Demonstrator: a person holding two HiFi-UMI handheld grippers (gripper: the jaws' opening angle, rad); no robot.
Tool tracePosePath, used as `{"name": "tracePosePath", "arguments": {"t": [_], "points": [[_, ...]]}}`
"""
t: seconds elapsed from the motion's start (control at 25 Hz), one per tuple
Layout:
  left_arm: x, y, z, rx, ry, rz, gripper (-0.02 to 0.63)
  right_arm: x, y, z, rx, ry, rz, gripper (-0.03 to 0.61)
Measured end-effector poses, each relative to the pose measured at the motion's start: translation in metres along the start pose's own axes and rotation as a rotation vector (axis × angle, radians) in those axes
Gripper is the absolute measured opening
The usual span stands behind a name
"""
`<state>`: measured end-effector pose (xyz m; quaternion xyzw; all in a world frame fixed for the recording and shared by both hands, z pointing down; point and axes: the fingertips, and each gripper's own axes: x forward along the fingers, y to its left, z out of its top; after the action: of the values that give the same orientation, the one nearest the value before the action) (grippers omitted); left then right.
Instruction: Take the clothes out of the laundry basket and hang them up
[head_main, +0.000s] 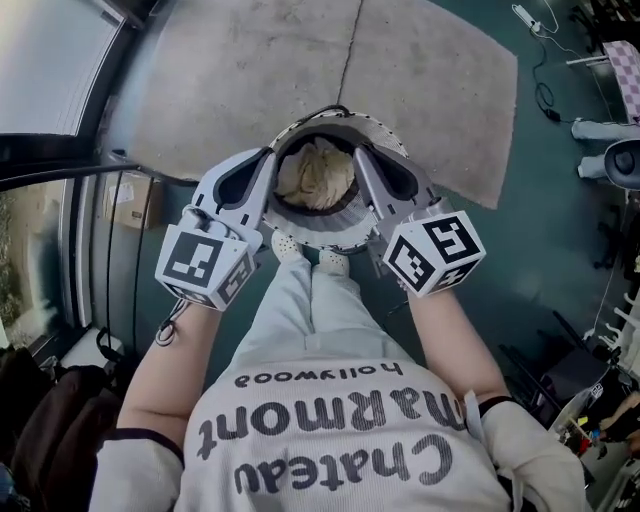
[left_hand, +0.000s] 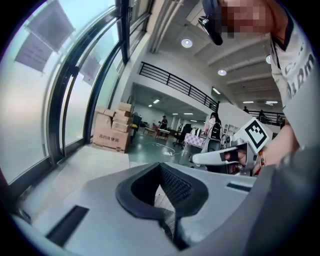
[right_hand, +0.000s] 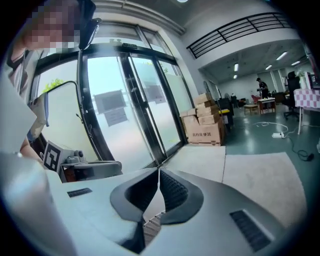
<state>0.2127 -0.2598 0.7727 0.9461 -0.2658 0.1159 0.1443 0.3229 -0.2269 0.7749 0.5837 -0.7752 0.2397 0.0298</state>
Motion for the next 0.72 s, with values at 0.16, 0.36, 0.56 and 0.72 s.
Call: {"name": "tracePosePath", "arguments": {"t": [0.16, 0.36, 0.56, 0.72], "points": [[0.012, 0.014, -0.063, -0.063, 0.11, -0.014, 0.009, 0.023, -0.026, -0.058, 0.05, 0.122, -0.056, 0.035], [0.025, 0.035, -0.146, -0.12, 0.241, 0.038, 0.009, 0.058, -0.058, -0.15, 0.109, 0.288, -0.072, 0.035], [0.024, 0.047, -0.2, -0.173, 0.283, 0.092, 0.009, 0.079, -0.084, -0.255, 0.05, 0.519, -0.047, 0.037], [0.021, 0.055, -0.228, -0.215, 0.275, 0.134, 0.009, 0.094, -0.1, -0.317, 0.04, 0.623, -0.02, 0.037]]}}
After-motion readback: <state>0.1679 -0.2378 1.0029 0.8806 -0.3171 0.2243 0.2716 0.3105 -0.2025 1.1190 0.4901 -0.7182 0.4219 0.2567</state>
